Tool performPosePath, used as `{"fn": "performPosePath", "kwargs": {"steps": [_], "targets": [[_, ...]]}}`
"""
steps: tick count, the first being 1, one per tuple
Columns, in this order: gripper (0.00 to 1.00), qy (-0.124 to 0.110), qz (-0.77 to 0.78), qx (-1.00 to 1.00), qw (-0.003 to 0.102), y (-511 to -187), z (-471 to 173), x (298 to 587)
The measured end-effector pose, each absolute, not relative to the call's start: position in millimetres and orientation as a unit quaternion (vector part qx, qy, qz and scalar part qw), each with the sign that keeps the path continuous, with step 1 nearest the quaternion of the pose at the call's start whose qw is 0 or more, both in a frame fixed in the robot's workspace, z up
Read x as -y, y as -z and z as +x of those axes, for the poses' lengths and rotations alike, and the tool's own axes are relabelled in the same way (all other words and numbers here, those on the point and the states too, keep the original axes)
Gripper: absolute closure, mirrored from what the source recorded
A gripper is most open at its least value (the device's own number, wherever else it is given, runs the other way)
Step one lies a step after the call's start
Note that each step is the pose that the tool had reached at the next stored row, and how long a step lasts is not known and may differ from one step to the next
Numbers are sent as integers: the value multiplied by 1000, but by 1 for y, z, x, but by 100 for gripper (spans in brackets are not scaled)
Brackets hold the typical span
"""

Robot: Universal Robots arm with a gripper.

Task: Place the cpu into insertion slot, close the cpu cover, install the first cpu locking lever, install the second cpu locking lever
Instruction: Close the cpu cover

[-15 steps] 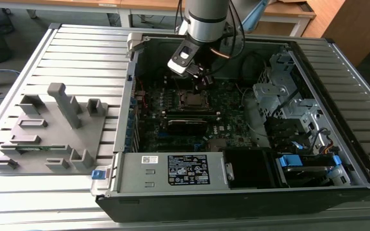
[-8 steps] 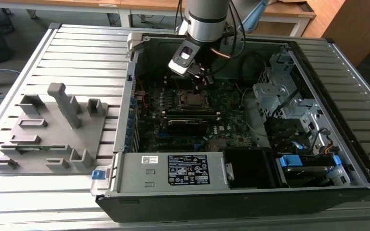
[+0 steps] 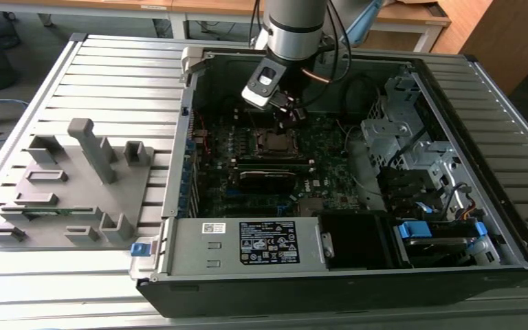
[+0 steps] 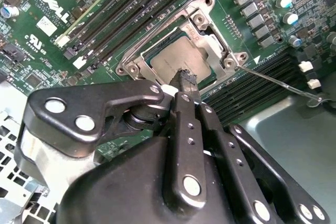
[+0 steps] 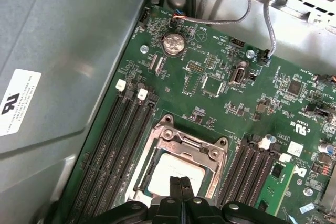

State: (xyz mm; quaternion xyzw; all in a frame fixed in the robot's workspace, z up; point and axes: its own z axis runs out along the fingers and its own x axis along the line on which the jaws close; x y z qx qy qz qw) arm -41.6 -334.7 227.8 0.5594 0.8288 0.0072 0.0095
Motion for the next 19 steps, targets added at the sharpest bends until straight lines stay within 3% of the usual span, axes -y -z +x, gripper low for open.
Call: {"fn": "performPosePath", "kwargs": {"steps": [19], "targets": [[90, -7, 532, -846, 9, -228, -42, 335]]}}
